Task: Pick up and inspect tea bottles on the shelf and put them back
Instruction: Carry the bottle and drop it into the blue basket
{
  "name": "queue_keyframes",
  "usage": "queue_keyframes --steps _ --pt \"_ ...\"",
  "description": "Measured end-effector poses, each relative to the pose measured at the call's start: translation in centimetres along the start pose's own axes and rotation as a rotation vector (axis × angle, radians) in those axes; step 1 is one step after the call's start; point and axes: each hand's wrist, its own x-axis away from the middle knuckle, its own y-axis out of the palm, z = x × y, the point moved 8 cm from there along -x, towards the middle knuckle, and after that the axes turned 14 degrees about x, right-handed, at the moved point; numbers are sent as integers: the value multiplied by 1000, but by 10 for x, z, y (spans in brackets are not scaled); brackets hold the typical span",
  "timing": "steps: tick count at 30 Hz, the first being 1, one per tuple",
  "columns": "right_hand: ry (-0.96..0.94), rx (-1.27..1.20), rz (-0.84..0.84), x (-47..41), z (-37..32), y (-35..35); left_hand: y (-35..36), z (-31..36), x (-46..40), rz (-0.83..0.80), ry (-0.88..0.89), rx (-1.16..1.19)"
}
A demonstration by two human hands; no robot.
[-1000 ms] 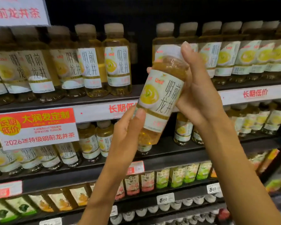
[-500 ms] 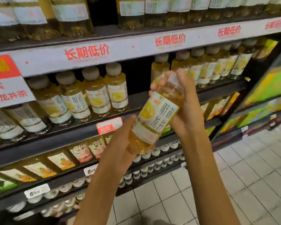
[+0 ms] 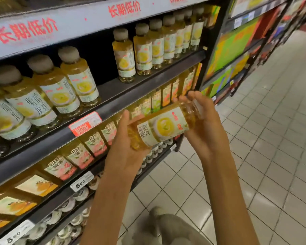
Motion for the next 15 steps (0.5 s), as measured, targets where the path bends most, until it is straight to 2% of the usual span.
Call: queue_keyframes --steps 2,3,4,6,9,11,15 --pt "-44 -30 62 16 -10 -18 21 -3 6 -167 131 -297" --pt "-60 -41 101 24 -14 -28 30 -11 8 -209 138 -376" --pt "-74 -57 133 32 -19 -37 38 -19 15 -224 32 -391" --pt "-124 -56 165 48 -30 -55 49 -34 19 -231 -113 -289" --pt "-249 33 202 71 -55 -82 89 -67 21 -371 -386 -19" --pt "-321 104 246 86 -74 -103 110 -96 26 -335 -587 140" --pt "-389 112 268 110 -105 -150 163 -133 33 -379 -512 47"
